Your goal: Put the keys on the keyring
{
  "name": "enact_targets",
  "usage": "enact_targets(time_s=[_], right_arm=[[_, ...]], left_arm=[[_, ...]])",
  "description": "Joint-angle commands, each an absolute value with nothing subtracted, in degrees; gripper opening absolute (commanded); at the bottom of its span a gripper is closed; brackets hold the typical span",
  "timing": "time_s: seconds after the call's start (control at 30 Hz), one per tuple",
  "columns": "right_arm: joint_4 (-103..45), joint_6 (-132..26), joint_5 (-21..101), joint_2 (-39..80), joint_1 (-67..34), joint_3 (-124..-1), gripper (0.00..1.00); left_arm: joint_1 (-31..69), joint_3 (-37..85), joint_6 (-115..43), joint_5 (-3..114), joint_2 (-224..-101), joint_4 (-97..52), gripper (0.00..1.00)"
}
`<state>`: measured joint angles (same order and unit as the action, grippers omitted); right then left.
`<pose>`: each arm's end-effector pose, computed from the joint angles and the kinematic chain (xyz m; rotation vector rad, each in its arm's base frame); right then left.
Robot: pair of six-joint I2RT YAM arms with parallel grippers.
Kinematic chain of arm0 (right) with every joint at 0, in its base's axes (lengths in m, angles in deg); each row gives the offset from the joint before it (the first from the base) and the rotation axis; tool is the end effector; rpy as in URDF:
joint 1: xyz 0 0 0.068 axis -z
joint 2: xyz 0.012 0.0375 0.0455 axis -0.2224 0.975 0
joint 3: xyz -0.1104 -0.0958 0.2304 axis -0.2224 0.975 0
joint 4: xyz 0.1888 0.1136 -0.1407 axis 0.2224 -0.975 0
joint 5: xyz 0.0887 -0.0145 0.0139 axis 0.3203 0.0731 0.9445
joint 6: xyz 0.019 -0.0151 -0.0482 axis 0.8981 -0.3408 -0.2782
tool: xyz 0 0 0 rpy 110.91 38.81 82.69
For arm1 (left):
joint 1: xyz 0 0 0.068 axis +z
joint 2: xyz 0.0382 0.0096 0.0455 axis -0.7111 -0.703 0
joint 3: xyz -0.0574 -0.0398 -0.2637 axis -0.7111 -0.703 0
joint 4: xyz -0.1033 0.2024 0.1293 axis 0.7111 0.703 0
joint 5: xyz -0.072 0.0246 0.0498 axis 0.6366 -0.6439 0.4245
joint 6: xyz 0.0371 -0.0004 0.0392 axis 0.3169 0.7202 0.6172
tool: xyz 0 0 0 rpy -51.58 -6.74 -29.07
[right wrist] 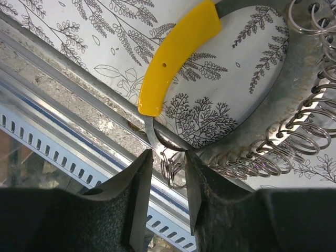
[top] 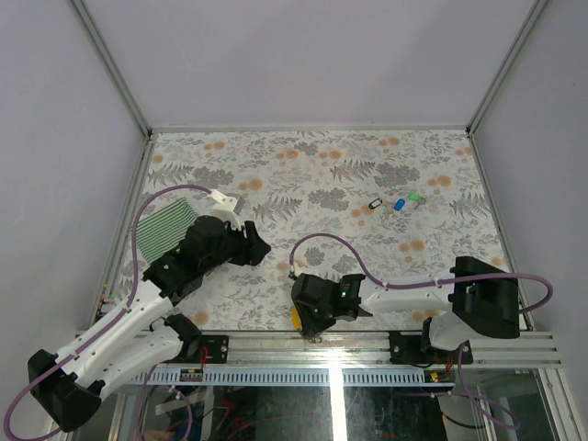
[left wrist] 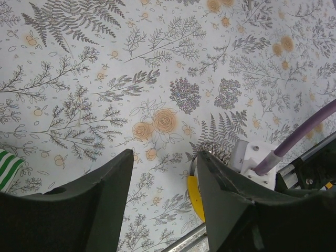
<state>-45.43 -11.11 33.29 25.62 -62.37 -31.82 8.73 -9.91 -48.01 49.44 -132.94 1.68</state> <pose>0.0718 0.2749 0.1663 -0.6542 2.7352 0.7154 0.1448 -0.1093 0.2759 0.2642 2.1414 -0.6744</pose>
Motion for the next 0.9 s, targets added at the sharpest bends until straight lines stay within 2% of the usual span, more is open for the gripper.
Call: enact_targets(time_s=[0.0, 0.4, 0.77, 0.87], right_arm=[[-45.63, -11.55, 33.03, 26.55, -62.8, -33.28, 0.37], [-46.69, -13.07, 37.23, 27.54, -62.91, -33.12, 0.33], [-48.63, -14.78, 34.94, 23.74, -62.99, -33.48, 0.02], [-51.33, -17.04, 31.62, 20.5, -62.92, -34.79, 0.0]], left_arm=[[9.29, -8.82, -46.84, 50.16, -132.19, 1.78, 0.54], [9.39, -8.95, -47.04, 50.98, -132.52, 1.38, 0.54], [9.47, -8.4, -47.44, 51.22, -132.11, 1.01, 0.53], [9.56, -8.24, -47.01, 53.89, -131.33, -0.65, 0.54]])
